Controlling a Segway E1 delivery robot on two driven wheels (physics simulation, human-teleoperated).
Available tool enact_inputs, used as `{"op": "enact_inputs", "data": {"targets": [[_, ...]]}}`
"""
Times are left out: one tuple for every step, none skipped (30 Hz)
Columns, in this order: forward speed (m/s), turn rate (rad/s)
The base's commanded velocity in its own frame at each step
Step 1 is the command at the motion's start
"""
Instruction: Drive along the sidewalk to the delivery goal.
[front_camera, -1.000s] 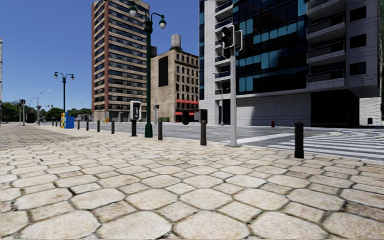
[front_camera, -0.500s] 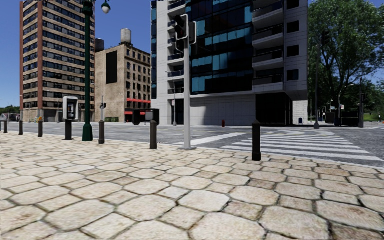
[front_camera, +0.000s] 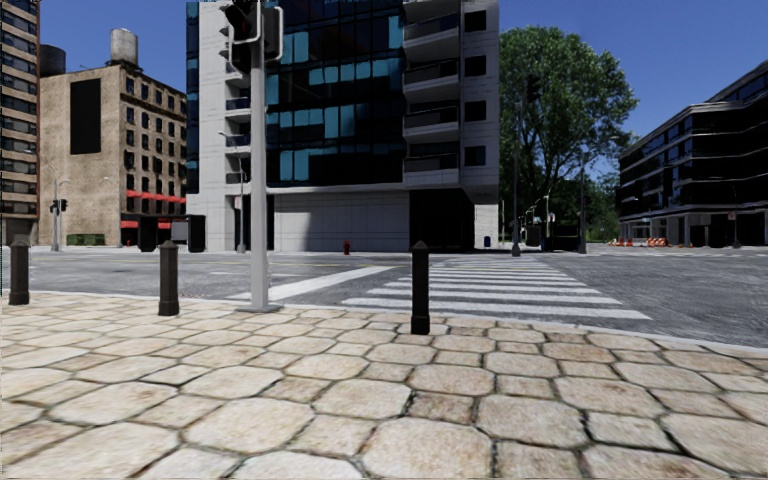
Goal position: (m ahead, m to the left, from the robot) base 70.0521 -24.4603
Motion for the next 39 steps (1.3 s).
{"op": "enact_inputs", "data": {"targets": [[1.37,-0.63],[1.37,-0.63],[1.37,-0.63],[1.37,-0.63],[1.37,-0.63],[1.37,-0.63],[1.37,-0.63],[1.37,-0.63],[1.37,-0.63],[1.37,-0.56],[1.37,-0.5],[1.37,-0.48],[1.37,-0.44],[1.37,-0.42],[1.37,-0.41],[1.37,-0.41],[1.37,-0.28],[1.37,-0.28],[1.37,-0.15],[1.37,0.0],[1.37,0.0],[1.39,0.0],[1.4,0.0],[1.4,0.0],[1.4,0.0],[1.4,-0.02],[1.4,-0.15],[1.4,-0.15],[1.39,-0.22],[1.39,-0.22],[1.39,-0.25],[1.39,-0.31],[1.39,-0.41],[1.39,-0.44],[1.39,-0.44],[1.39,-0.44],[1.39,-0.45],[1.39,-0.45],[1.39,-0.45]]}}
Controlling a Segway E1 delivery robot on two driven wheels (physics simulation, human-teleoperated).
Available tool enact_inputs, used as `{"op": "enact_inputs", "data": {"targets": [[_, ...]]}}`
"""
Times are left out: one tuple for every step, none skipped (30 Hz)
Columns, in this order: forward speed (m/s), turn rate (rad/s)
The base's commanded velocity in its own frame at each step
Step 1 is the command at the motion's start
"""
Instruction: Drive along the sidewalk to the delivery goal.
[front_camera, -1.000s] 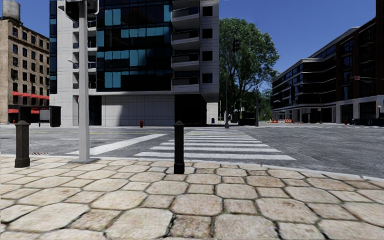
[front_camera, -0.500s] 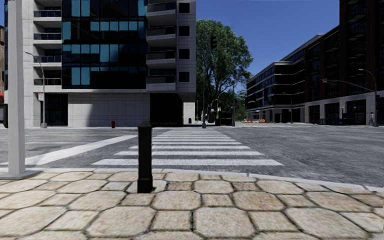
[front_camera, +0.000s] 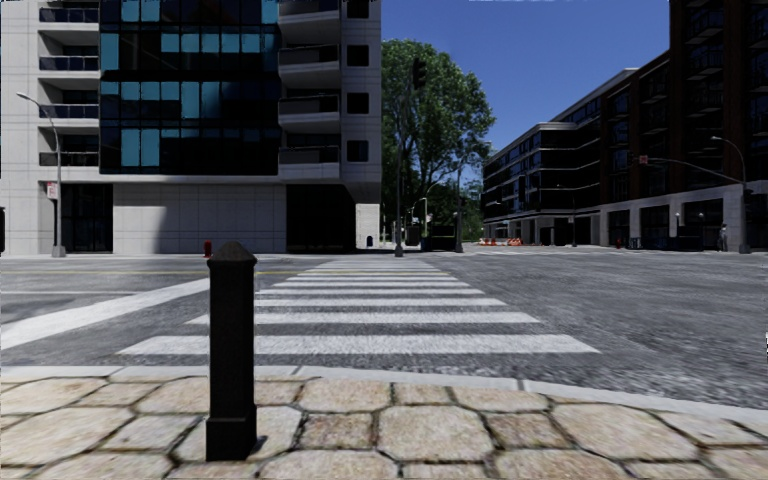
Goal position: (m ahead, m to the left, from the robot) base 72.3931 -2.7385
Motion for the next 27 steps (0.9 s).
{"op": "enact_inputs", "data": {"targets": [[1.39,-0.45],[1.39,-0.45],[1.39,-0.45],[1.39,-0.45],[1.38,-0.45],[1.38,-0.45],[1.38,-0.45],[1.38,-0.45],[1.38,-0.45],[1.38,-0.45],[1.38,-0.3],[1.38,0.0],[1.38,0.0],[1.38,0.0],[1.38,0.0],[1.38,0.0],[1.38,0.0],[1.38,0.0],[1.38,0.0],[1.38,0.0],[1.38,0.0],[1.38,0.09],[1.38,0.18],[1.38,0.21],[1.38,0.25],[1.38,0.27],[1.38,0.28]]}}
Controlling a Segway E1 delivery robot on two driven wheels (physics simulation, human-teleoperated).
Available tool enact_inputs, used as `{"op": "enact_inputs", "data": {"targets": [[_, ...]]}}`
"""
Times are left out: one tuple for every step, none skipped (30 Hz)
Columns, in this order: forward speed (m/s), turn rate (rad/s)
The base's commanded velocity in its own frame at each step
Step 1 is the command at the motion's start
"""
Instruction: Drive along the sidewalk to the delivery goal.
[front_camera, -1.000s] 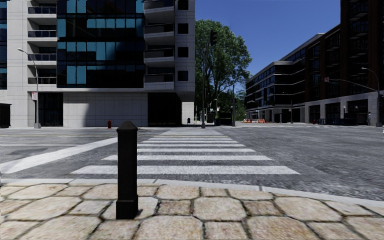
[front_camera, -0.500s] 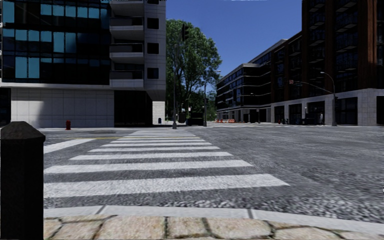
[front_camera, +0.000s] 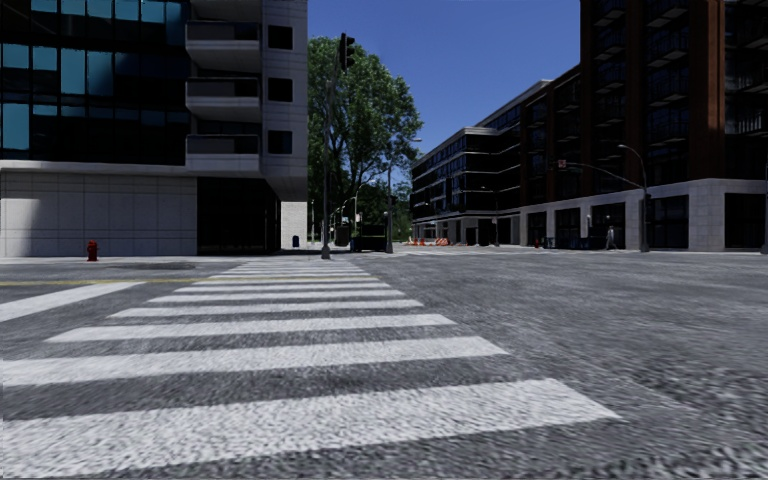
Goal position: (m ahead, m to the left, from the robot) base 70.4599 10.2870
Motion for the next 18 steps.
{"op": "enact_inputs", "data": {"targets": [[1.38,0.29],[1.38,0.3],[1.38,0.32],[1.38,0.32],[1.38,0.33],[1.38,0.33],[1.38,0.33],[1.38,0.33],[1.38,0.33],[1.38,0.33],[1.38,0.33],[1.38,0.34],[1.38,0.35],[1.38,0.35],[1.38,0.35],[1.38,0.35],[1.38,0.35],[1.38,0.35]]}}
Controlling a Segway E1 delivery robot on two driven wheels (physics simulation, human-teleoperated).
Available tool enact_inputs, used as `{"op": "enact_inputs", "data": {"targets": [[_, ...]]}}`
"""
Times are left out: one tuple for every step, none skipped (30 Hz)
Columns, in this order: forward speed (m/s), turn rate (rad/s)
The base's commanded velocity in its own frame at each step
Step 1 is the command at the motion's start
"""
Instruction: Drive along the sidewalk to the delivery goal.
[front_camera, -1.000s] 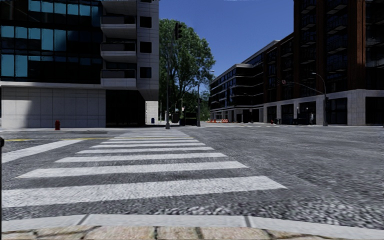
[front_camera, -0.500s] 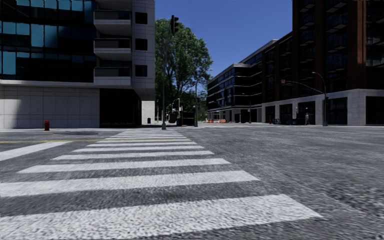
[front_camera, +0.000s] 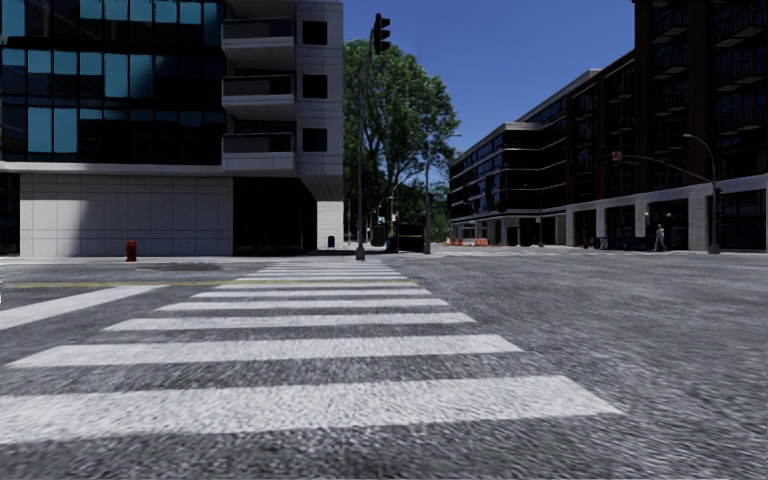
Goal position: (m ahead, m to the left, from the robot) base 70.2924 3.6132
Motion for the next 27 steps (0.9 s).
{"op": "enact_inputs", "data": {"targets": [[1.38,0.35],[1.38,0.35],[1.38,0.35],[1.38,0.35],[1.38,0.31],[1.38,0.28],[1.38,0.28],[1.38,0.27],[1.38,0.27],[1.38,0.27],[1.38,0.27],[1.38,0.27],[1.38,0.22],[1.38,0.12],[1.38,0.0],[1.38,0.0],[1.38,0.0],[1.38,0.0],[1.37,0.0],[1.37,0.0],[1.37,0.0],[1.37,0.0],[1.37,0.0],[1.39,0.0],[1.43,0.0],[1.51,0.0],[1.55,0.0]]}}
